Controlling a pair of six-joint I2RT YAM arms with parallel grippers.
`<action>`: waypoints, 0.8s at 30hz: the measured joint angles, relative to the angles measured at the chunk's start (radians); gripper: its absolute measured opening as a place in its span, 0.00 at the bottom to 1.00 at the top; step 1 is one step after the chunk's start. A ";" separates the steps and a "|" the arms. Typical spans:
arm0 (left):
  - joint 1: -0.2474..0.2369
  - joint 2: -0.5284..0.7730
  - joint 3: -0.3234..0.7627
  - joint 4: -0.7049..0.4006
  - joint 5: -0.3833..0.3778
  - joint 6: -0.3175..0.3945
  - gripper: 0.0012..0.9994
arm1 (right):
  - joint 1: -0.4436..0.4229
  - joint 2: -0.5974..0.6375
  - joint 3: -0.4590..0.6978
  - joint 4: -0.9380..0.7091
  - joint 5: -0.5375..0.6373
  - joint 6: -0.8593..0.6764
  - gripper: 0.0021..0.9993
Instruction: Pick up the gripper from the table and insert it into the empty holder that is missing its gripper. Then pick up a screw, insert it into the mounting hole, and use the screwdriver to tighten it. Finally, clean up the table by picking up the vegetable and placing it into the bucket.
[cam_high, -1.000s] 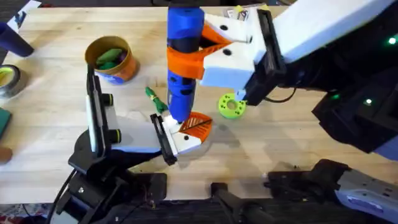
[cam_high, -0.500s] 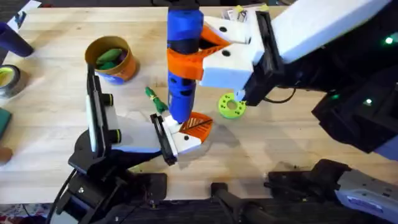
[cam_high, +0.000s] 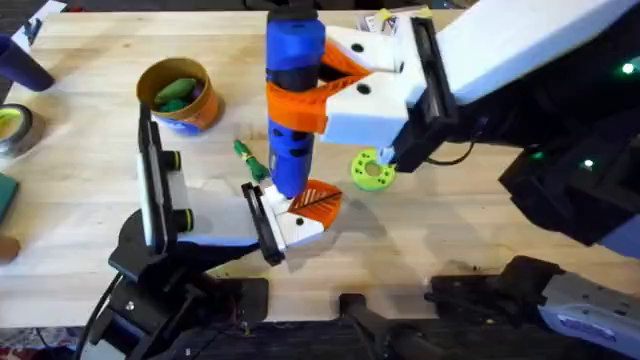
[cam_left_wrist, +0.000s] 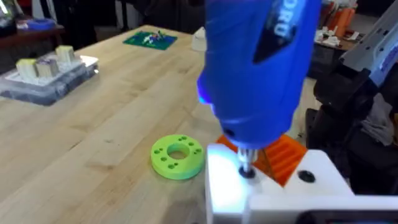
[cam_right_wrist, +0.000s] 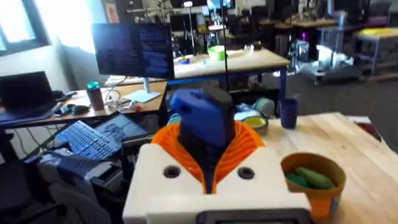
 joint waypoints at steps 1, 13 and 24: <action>0.000 0.000 0.000 0.002 -0.001 0.001 0.02 | 0.000 0.006 -0.002 0.034 -0.004 0.008 0.04; 0.000 0.001 0.000 -0.005 0.000 0.000 0.02 | -0.017 0.000 0.000 0.167 0.002 0.050 0.03; 0.000 0.001 0.000 -0.005 0.000 0.001 0.02 | -0.311 0.003 0.005 -0.166 0.007 -0.105 0.04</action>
